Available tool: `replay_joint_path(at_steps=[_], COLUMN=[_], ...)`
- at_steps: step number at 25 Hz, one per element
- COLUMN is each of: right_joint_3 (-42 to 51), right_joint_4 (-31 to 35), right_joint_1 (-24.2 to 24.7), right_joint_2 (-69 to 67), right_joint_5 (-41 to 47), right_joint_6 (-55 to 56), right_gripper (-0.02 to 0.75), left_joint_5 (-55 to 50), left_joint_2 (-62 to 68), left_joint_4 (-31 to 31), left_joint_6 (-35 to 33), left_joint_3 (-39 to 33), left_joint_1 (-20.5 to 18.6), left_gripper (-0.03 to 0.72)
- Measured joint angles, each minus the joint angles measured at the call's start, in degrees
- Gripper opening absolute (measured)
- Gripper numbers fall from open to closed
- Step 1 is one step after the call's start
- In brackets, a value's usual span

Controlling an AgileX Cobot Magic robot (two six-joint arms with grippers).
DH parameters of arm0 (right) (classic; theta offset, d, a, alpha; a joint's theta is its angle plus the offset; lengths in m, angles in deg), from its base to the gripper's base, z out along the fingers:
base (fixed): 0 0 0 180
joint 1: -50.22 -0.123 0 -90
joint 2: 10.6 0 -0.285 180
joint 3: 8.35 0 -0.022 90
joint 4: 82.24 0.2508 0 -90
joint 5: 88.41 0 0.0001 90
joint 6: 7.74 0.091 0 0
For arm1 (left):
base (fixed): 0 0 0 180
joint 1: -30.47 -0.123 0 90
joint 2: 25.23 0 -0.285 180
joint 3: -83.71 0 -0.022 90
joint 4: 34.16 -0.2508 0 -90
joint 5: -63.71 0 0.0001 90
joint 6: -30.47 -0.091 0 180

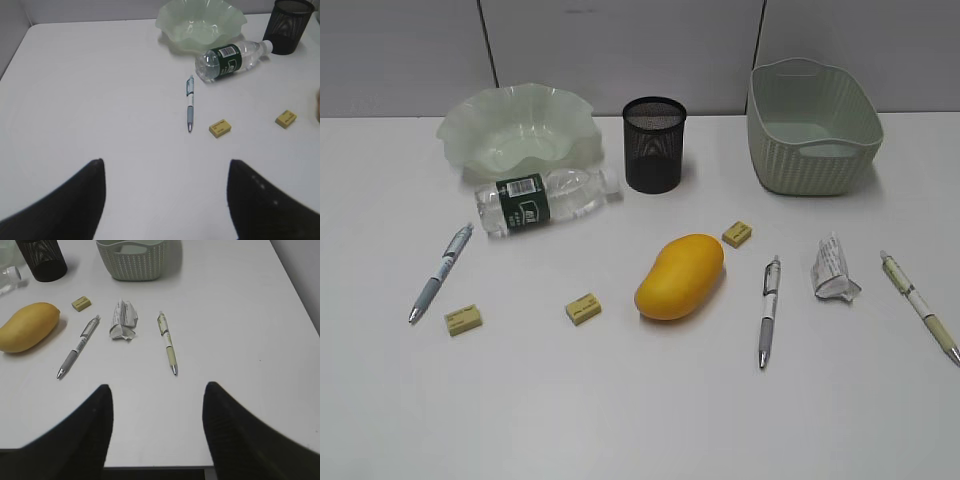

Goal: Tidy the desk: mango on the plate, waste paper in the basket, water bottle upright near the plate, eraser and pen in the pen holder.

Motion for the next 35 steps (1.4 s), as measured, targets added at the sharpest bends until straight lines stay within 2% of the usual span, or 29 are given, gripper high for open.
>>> replay_joint_path(at_steps=[35], right_joint_3=[0.0], right_joint_4=[0.0], right_joint_1=[0.0], right_joint_2=[0.0], right_joint_5=[0.0], right_joint_6=[-0.05], right_gripper=[0.459], left_joint_5=[0.0], left_joint_2=[0.0], left_joint_4=[-0.06], left_joint_6=[0.0], left_joint_3=[0.0], left_joint_1=[0.0], left_gripper=[0.571])
